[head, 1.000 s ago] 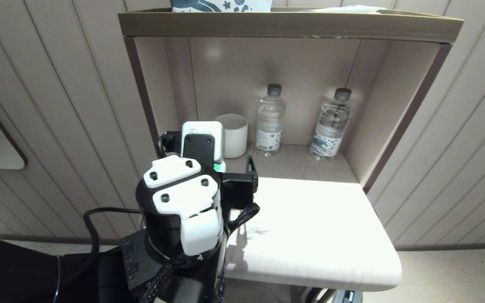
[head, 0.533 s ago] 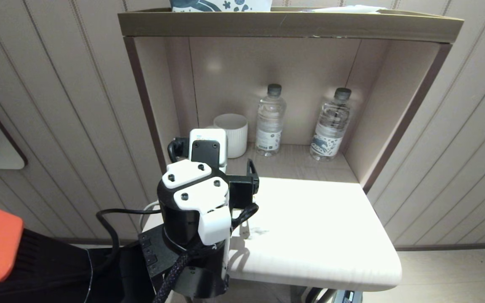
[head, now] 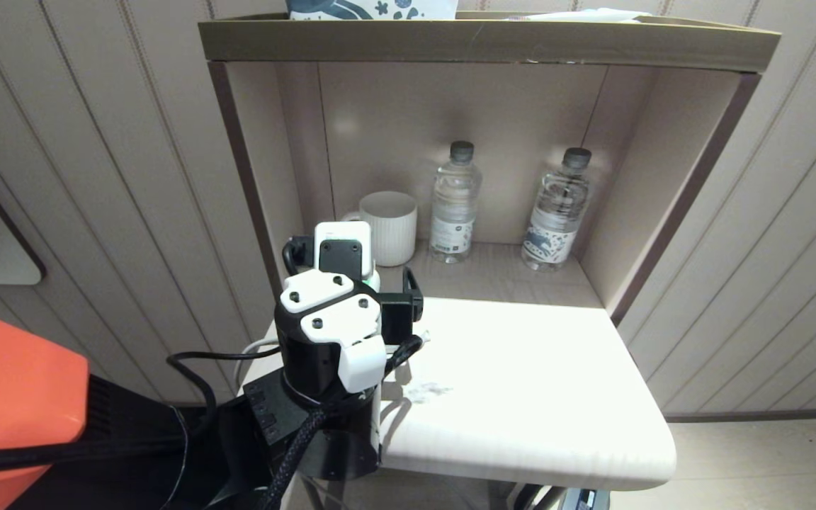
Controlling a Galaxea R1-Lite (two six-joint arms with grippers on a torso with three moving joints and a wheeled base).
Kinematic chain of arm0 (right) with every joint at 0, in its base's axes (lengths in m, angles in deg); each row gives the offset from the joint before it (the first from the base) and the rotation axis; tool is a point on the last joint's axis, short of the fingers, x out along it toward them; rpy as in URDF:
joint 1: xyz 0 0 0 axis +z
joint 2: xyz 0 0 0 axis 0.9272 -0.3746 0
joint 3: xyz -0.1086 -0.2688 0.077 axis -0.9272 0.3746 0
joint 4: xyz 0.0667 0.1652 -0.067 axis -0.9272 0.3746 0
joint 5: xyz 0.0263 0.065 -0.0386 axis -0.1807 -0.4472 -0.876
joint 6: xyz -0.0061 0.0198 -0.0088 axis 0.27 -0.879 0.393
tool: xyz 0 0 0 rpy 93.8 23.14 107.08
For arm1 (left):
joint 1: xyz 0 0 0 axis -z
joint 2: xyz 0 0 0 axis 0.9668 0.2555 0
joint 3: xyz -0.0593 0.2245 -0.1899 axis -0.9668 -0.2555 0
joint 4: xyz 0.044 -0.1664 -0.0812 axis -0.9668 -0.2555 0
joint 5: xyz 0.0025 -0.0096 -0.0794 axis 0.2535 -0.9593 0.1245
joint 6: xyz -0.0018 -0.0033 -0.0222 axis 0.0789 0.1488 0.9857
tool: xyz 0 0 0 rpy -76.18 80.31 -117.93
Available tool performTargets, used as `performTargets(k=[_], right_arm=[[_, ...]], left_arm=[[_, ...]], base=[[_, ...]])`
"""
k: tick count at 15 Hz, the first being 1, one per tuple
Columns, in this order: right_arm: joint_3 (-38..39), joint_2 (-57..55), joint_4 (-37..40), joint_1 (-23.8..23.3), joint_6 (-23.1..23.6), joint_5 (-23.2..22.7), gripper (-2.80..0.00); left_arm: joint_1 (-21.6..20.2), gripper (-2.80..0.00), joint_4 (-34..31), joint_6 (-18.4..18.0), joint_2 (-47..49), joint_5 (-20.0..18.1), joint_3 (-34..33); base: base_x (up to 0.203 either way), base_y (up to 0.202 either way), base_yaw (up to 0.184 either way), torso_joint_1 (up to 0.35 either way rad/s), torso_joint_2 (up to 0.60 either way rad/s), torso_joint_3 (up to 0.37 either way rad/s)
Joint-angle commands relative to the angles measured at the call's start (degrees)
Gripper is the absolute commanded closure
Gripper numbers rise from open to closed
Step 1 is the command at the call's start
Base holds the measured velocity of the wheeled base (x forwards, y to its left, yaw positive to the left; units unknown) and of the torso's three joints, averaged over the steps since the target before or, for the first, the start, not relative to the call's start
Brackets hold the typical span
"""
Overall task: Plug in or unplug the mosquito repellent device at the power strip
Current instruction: Pick up the mosquito repellent liquid
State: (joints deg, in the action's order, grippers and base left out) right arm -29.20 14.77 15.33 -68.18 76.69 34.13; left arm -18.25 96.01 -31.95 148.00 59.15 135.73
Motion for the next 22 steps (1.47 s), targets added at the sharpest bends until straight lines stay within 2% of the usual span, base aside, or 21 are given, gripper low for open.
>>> performTargets(k=[1, 8, 9, 19, 22], right_arm=[[0.0, -0.1, 0.0, 0.0, 0.0, 0.0, 0.00], [0.0, -0.1, 0.0, 0.0, 0.0, 0.0, 0.00], [0.0, -0.1, 0.0, 0.0, 0.0, 0.0, 0.00], [0.0, -0.1, 0.0, 0.0, 0.0, -0.1, 0.00], [0.0, -0.1, 0.0, 0.0, 0.0, 0.0, 0.00]], left_arm=[[-0.1, -2.80, 0.3, 0.0, -0.1, 0.3, -0.1], [-0.4, -2.80, 0.3, 0.0, 0.3, 0.3, 0.4], [-0.4, 0.00, 0.3, 0.0, 0.3, 0.3, 0.4], [-0.3, 0.00, 0.3, 0.6, 0.1, -0.2, -0.6], [0.3, 0.00, 0.0, -0.5, -2.2, 0.0, -1.0]], base=[[0.000, 0.000, 0.000, 0.000, 0.00, 0.000], [0.000, 0.000, 0.000, 0.000, 0.00, 0.000], [0.000, 0.000, 0.000, 0.000, 0.00, 0.000], [0.000, 0.000, 0.000, 0.000, 0.00, 0.000], [0.000, 0.000, 0.000, 0.000, 0.00, 0.000]])
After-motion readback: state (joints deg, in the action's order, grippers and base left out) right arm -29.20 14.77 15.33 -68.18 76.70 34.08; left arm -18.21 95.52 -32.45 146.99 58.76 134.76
